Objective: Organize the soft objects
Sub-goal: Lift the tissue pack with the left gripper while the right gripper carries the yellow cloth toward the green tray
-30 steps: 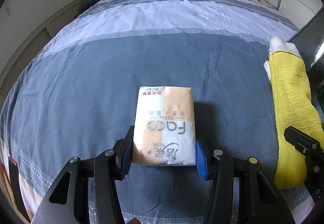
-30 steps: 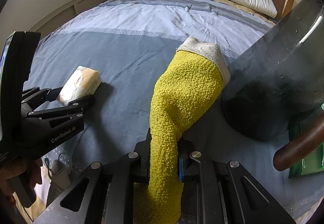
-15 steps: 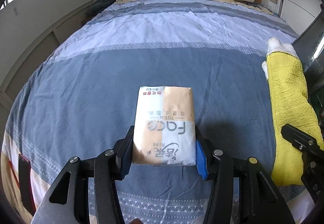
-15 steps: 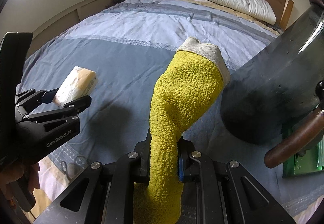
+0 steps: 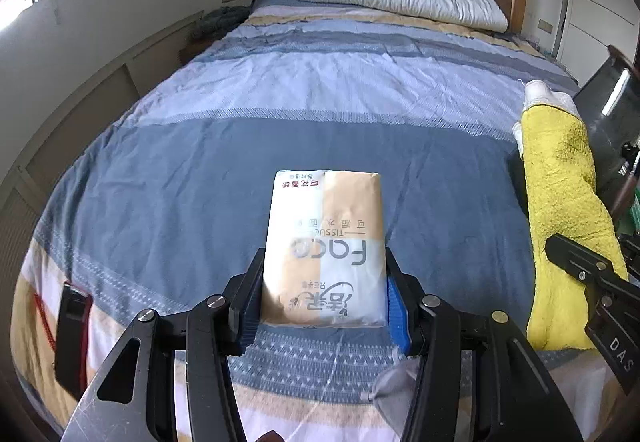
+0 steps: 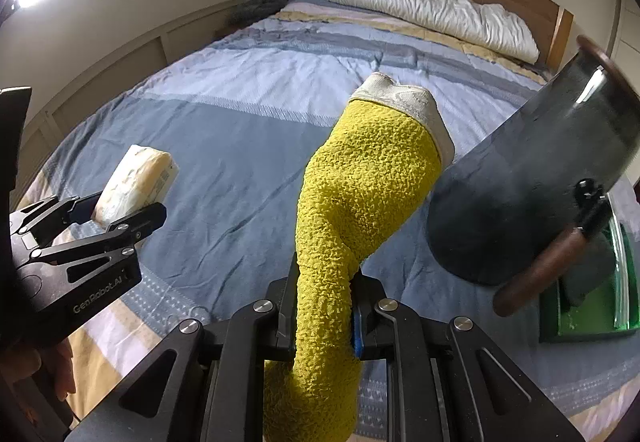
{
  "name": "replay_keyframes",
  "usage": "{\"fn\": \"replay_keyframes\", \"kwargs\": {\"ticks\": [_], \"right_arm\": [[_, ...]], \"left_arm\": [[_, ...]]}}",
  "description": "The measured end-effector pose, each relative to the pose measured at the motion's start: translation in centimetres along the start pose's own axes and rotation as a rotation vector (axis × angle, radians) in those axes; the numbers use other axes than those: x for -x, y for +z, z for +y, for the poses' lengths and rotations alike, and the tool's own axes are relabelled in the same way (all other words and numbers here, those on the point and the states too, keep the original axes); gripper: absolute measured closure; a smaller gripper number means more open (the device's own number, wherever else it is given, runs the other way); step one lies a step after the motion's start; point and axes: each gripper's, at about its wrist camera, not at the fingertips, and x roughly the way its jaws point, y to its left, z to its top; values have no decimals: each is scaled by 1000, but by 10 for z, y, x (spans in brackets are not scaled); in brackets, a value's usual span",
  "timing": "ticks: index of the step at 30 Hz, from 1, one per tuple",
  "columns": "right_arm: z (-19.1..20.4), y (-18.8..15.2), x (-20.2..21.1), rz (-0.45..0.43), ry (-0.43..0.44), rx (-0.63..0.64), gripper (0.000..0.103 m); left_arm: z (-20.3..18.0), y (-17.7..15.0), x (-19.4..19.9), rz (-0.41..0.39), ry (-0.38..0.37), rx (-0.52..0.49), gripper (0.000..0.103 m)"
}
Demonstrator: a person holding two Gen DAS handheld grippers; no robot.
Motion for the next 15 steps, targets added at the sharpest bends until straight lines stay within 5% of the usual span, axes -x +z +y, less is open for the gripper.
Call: {"fn": "replay_keyframes", "kwargs": {"ticks": [15], "right_arm": [[0, -28, 79, -54, 7, 38, 86]], "left_arm": [[-10, -15, 60, -43, 18, -3, 57]]}}
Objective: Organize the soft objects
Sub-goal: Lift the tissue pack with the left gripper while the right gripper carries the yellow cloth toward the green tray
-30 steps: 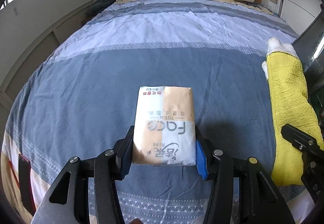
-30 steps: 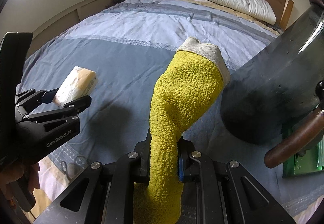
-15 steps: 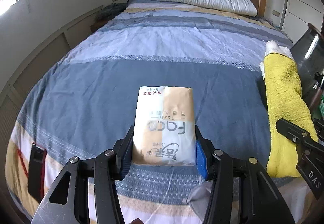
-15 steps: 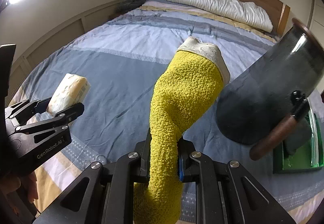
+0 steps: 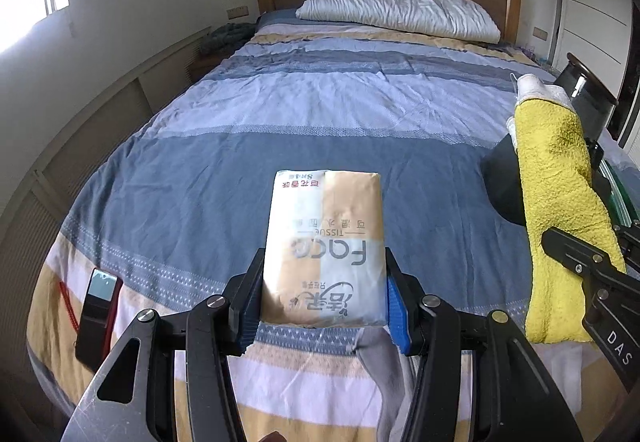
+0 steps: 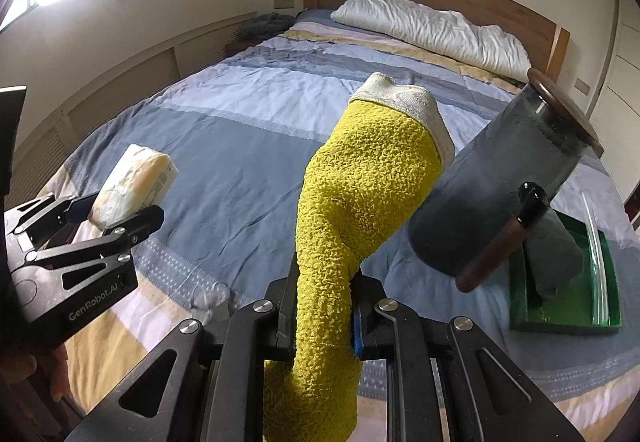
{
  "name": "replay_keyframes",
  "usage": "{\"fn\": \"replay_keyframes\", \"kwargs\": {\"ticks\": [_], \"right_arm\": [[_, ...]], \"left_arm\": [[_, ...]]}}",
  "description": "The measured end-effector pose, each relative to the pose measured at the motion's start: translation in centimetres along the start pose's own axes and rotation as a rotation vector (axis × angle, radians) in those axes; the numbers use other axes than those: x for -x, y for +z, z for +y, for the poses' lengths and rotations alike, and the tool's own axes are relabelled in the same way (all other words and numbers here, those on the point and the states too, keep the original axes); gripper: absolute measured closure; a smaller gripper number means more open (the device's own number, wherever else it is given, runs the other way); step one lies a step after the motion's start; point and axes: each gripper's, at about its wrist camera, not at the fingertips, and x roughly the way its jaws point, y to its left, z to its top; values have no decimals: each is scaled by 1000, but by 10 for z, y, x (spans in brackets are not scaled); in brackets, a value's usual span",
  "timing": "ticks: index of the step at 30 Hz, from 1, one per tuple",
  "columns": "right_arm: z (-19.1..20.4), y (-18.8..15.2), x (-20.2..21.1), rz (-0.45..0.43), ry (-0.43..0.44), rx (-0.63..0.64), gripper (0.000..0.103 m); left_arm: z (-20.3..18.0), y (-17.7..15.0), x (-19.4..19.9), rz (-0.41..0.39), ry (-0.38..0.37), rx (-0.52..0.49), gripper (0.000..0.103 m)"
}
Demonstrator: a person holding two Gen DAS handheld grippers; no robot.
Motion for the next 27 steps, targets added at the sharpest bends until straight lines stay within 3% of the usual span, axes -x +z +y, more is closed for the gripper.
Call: {"fn": "replay_keyframes", "kwargs": {"ticks": [10, 27], "right_arm": [[-2, -19, 25, 15, 26, 38, 86], [-32, -76, 76, 89, 63, 113, 86]], "left_arm": [[-12, -16, 17, 14, -2, 1, 57], [-67, -46, 52, 32, -53, -28, 57]]}}
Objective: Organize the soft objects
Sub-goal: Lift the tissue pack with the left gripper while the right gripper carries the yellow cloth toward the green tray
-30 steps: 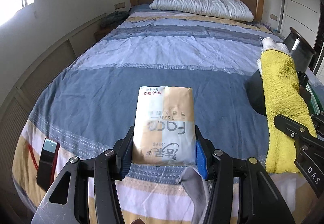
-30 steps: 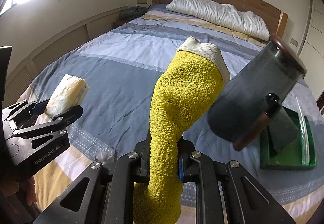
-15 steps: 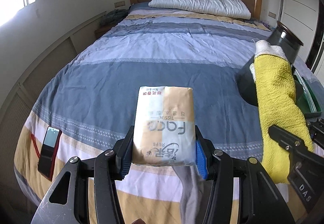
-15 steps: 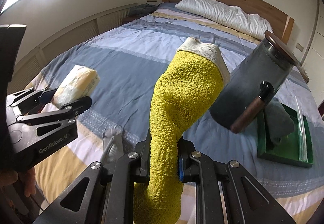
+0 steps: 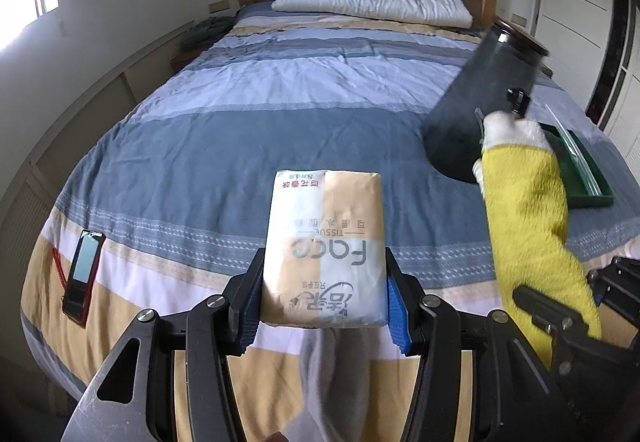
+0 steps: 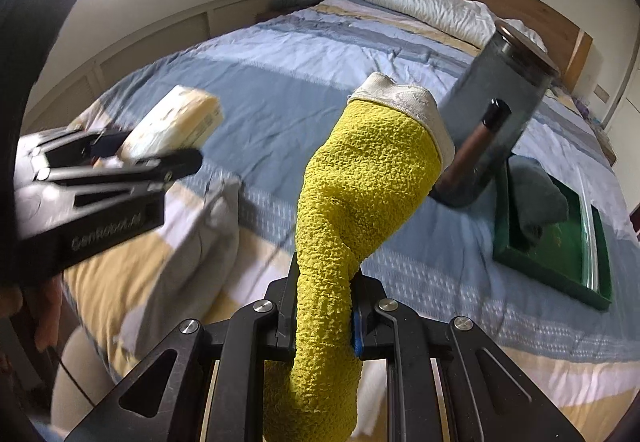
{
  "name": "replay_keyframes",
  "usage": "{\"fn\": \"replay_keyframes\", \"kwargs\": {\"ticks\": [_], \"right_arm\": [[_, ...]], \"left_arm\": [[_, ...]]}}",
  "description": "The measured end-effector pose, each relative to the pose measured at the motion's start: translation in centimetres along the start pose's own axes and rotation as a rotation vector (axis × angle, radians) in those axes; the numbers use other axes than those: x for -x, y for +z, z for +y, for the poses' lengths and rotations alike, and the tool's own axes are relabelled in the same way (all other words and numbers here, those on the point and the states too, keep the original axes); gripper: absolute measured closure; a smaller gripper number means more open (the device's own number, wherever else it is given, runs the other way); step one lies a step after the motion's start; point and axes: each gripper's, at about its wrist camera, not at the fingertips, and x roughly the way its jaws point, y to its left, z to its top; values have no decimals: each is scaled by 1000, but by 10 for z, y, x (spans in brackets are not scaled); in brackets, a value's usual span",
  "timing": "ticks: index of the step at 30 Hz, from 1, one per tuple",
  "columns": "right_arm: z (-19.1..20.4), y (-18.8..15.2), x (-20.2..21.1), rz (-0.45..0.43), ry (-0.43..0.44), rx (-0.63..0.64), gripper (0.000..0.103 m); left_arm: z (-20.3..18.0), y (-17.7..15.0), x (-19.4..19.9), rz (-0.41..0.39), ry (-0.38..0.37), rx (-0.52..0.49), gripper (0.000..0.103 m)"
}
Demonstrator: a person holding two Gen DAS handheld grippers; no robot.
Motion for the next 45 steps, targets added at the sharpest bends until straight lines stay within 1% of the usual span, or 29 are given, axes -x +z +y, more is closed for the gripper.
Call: {"fn": "replay_keyframes", "kwargs": {"ticks": [5, 10, 16, 25, 35, 45], "right_arm": [[-4, -23, 15, 30, 2, 17, 86], [-15, -40, 26, 53, -12, 2, 86], [-36, -56, 39, 74, -36, -24, 86], [-69, -80, 63, 91, -92, -92, 86], [-124, -111, 92, 96, -182, -208, 86], [-167, -123, 117, 81, -268, -303, 86]], "left_arm": [[-18, -8, 5, 8, -30, -27, 57], [-42, -15, 8, 18, -63, -68, 57], [-72, -22, 11, 30, -104, -120, 57], [-127, -26, 18, 36, -178, -211, 57], [-192, -23, 31, 20, -259, -314, 57], [-246, -12, 37, -9, -314, -384, 57]]}}
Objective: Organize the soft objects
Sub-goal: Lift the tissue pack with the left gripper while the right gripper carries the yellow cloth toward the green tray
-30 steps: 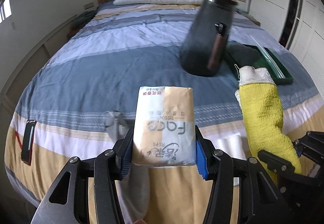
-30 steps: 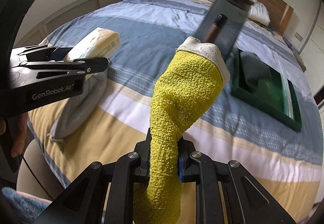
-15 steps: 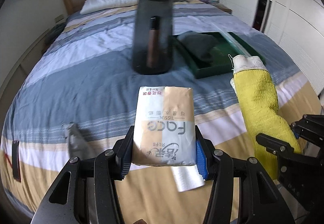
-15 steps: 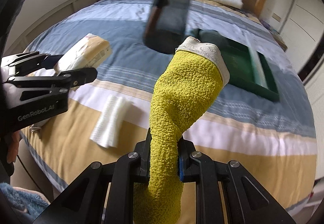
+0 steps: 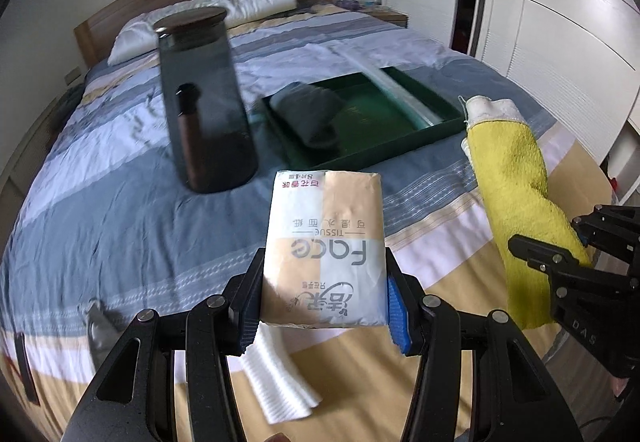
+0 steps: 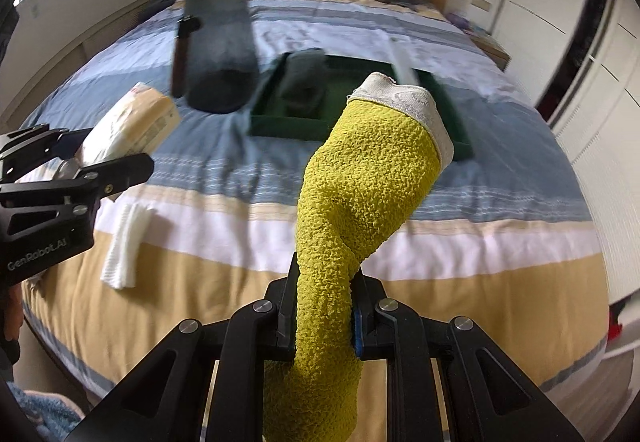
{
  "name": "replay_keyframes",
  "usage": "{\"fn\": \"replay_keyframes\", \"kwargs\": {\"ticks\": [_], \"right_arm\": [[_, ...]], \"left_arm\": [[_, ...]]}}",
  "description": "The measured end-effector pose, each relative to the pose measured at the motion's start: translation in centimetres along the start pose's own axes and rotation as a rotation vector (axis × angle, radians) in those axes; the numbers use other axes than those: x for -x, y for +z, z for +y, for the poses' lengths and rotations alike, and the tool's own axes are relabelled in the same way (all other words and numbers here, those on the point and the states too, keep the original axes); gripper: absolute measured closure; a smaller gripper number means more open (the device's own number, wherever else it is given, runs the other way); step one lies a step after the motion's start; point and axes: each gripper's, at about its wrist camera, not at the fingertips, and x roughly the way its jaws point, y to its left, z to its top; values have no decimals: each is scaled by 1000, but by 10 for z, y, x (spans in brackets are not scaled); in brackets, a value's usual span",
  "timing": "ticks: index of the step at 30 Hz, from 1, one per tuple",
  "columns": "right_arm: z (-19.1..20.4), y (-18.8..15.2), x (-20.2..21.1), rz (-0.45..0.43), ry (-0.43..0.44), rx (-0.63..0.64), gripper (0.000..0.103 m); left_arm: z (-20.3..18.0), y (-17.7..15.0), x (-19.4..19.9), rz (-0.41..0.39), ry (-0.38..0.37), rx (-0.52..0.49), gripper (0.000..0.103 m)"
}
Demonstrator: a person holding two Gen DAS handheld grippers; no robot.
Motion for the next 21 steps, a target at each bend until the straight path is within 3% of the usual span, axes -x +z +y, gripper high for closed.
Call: {"fn": "replay_keyframes", "kwargs": {"ticks": [11, 21], "right_arm": [[-38, 10, -13, -31, -20, -93, 86], [-49, 27, -39, -40, 4, -87, 85]], "left_arm": [[-22, 16, -14, 2, -15, -19, 57], [-25, 29, -33, 19, 5, -4, 57]]}}
